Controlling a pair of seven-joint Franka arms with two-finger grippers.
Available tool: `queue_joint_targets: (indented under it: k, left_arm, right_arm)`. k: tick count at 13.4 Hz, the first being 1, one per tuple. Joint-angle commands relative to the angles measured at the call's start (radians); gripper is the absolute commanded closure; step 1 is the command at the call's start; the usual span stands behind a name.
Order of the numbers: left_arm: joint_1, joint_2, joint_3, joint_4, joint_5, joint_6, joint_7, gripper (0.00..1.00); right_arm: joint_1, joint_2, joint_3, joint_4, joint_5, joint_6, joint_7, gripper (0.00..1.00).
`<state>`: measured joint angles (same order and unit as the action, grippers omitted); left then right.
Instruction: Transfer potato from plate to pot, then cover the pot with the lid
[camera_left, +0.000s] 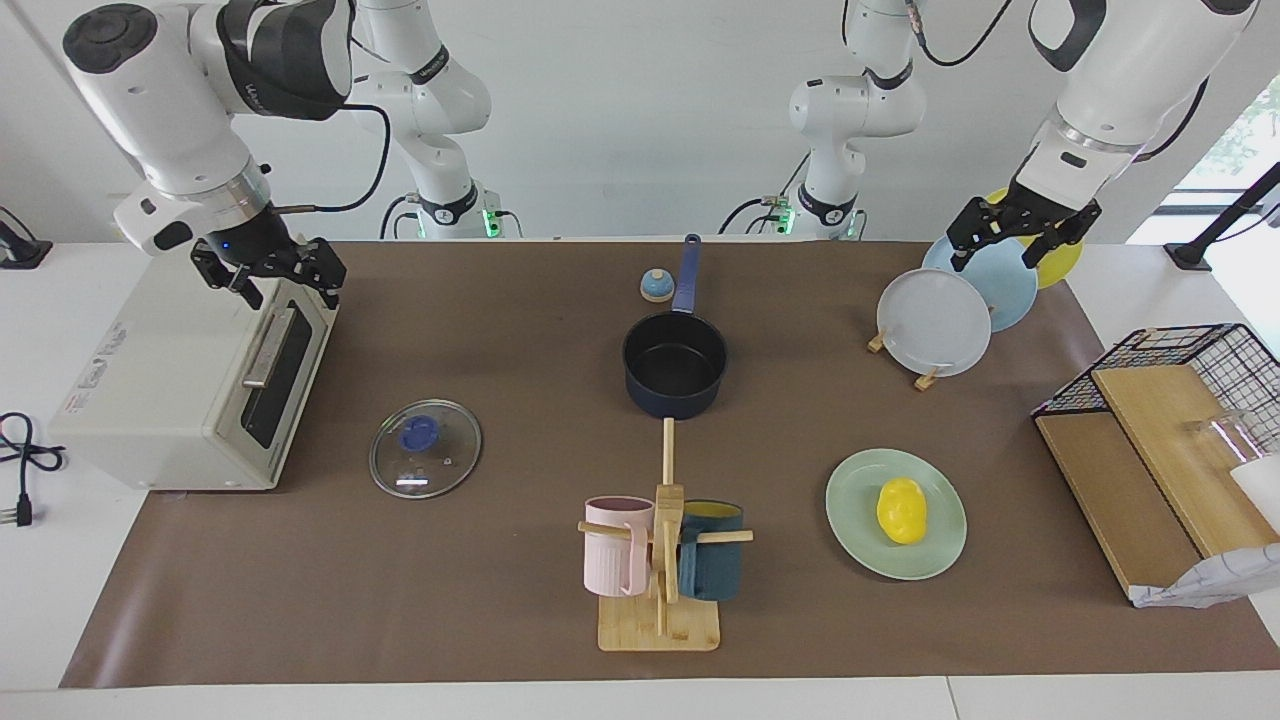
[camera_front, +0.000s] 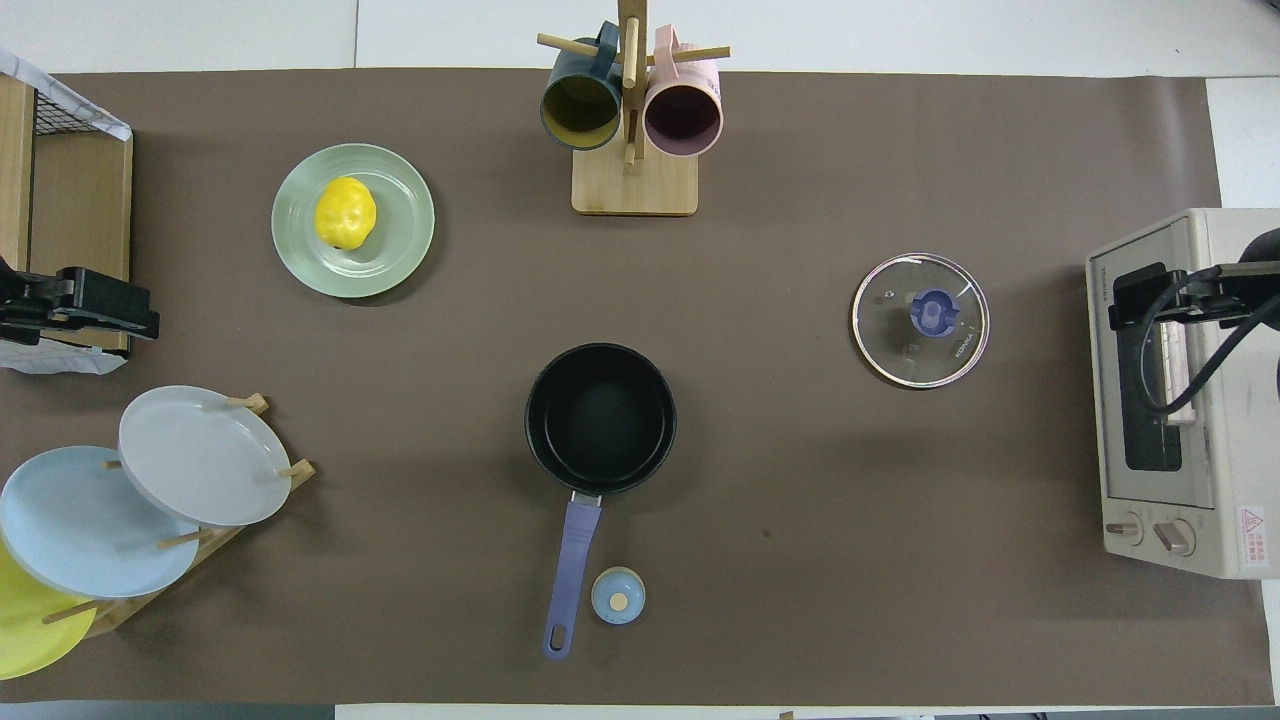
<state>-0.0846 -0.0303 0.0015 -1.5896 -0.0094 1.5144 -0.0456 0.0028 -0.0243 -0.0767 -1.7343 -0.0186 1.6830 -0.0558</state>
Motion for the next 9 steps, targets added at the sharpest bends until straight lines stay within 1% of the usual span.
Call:
queue_joint_targets:
  k: [1, 5, 7, 8, 9]
  left_arm:
    - [0.002, -0.01, 0.002, -0.003, -0.021, 0.009, 0.003, 0.0]
    - [-0.004, -0.008, 0.002, -0.006, -0.024, 0.038, 0.003, 0.0]
    - [-0.003, 0.009, 0.002, 0.002, -0.024, 0.053, 0.003, 0.0]
    - [0.0, 0.047, 0.002, 0.023, -0.033, 0.047, 0.001, 0.0]
    - [0.0, 0.105, 0.002, 0.077, -0.04, 0.044, 0.003, 0.0]
  right_arm:
    - [-0.009, -0.002, 0.003, -0.002, 0.008, 0.0, -0.019, 0.0]
    - [-0.011, -0.002, 0.003, -0.004, 0.008, -0.002, -0.019, 0.0]
    - [-0.009, -0.002, 0.003, -0.004, 0.008, -0.002, -0.019, 0.0]
    - [-0.009, -0.002, 0.003, -0.002, 0.006, -0.002, -0.019, 0.0]
    - [-0.009, -0.002, 0.003, -0.002, 0.008, -0.002, -0.021, 0.0]
